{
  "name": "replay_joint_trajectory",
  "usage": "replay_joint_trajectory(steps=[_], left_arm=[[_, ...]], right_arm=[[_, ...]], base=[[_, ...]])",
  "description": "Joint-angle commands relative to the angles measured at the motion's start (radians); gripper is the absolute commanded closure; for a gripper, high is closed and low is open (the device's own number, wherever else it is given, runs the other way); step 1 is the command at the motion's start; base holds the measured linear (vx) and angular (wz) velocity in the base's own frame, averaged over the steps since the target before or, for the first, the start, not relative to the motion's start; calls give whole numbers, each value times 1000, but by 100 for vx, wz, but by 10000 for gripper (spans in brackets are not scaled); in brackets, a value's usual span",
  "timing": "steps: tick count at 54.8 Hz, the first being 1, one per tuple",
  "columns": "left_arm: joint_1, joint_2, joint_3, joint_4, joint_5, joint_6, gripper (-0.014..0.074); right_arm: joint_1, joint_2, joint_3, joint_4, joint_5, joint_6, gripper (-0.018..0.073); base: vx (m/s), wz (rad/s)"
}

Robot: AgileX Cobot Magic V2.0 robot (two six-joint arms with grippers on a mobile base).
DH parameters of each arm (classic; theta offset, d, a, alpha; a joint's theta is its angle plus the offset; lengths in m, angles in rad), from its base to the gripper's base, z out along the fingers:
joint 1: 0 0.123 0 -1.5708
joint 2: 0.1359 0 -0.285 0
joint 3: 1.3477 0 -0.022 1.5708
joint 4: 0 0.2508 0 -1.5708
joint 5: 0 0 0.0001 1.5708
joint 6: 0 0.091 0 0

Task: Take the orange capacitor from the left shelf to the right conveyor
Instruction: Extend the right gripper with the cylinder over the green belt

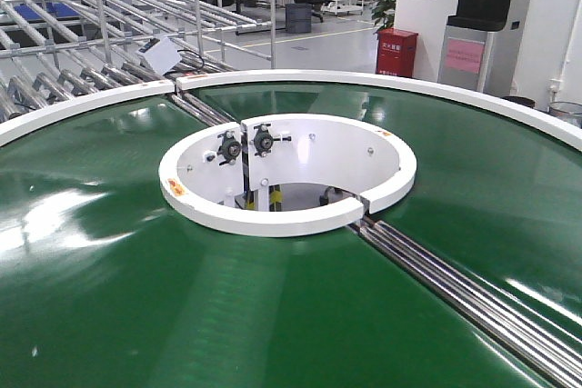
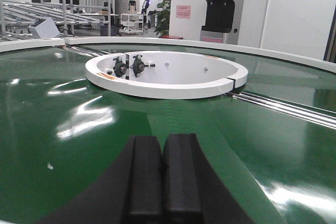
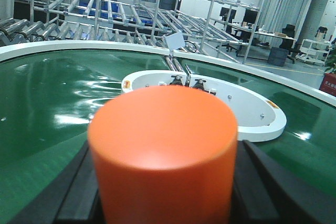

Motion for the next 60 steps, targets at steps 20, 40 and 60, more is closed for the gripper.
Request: replay_joint_trajectory(steps=[20,40,60], left_arm=[[-8,-5,-30,-5,-81,-6,603],[-8,-5,-30,-5,-81,-6,603],[-8,-5,-30,-5,-81,-6,603]], right_arm=[[-1,8,-30,-7,-87,-3,567],[-1,8,-30,-2,-89,9,567],[-1,37,-30,1,-197,77,567]], base=[[12,1],[0,0],[0,0]])
